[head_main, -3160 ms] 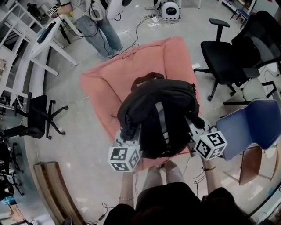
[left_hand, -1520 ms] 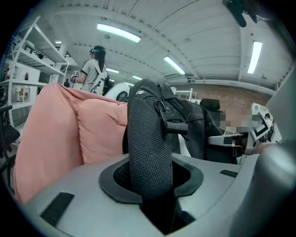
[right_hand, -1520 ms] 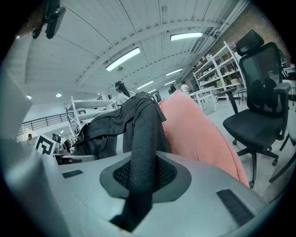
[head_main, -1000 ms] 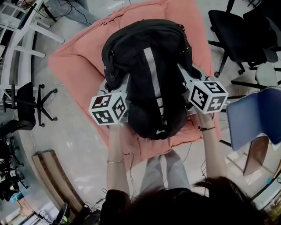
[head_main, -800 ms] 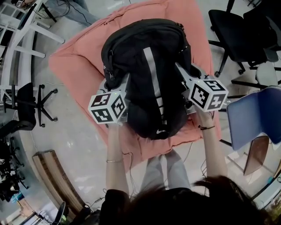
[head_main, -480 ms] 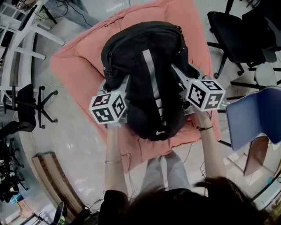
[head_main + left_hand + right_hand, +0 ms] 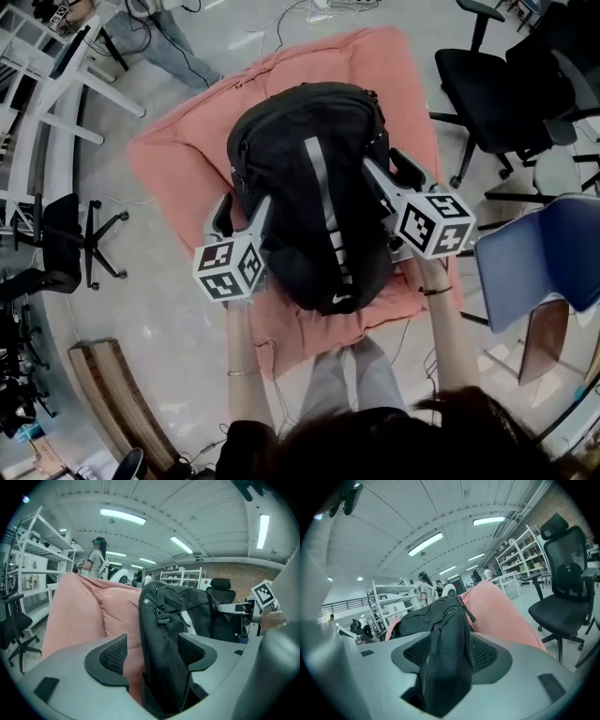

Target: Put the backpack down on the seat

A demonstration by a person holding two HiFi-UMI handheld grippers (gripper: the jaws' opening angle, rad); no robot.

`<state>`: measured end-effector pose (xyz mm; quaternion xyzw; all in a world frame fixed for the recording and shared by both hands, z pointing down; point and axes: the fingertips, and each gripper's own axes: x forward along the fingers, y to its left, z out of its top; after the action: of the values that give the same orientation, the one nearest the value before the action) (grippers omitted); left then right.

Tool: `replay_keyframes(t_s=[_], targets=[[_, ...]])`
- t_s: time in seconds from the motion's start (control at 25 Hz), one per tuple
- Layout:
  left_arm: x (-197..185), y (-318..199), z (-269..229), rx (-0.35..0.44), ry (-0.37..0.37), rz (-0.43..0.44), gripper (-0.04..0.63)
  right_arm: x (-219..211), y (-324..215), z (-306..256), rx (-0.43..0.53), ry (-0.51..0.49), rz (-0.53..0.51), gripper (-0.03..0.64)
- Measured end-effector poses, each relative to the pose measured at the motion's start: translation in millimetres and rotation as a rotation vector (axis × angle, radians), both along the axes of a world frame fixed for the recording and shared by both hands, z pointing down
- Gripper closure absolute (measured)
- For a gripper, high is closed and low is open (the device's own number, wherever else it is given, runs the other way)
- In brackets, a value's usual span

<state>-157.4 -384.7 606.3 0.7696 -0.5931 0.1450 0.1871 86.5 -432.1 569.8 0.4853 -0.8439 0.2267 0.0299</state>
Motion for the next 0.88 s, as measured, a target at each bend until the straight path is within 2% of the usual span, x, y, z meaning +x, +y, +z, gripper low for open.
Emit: replay_keyframes(t_s=[0.08, 0.12, 0.16, 0.24, 0.28, 0.36, 0.56, 0.88], targets=[[-4, 9, -12, 0.026, -0.004, -0.014, 0.253, 5, 4, -12, 0.020, 0.017, 0.009, 0.387], [-4, 14, -18, 0.037, -0.013, -0.019, 0.285, 7, 8, -17, 0.032, 0.030, 0.011, 0.423], [-4, 19, -25, 0.051, -0.030, -0.024, 0.354, 8, 13, -23, 0.045, 0.044, 0.009, 0.471], [-5, 28, -40, 0.075, -0.069, -0.038, 0.465, 6, 24, -33, 0.069, 0.067, -0.004, 0.510], [-5, 32, -46, 0.084, -0.080, -0.045, 0.507, 4, 30, -39, 0.078, 0.074, -0.012, 0.535], [-2, 40, -61, 0.101, -0.079, -0.056, 0.546, 0, 41, -49, 0.091, 0.083, -0.030, 0.566], [10, 63, -101, 0.145, -0.079, -0.032, 0.577, -10, 70, -78, 0.123, 0.097, -0.073, 0.594], [18, 106, -154, 0.187, -0.072, 0.017, 0.581, -8, 109, -143, 0.208, 0.062, -0.103, 0.603]])
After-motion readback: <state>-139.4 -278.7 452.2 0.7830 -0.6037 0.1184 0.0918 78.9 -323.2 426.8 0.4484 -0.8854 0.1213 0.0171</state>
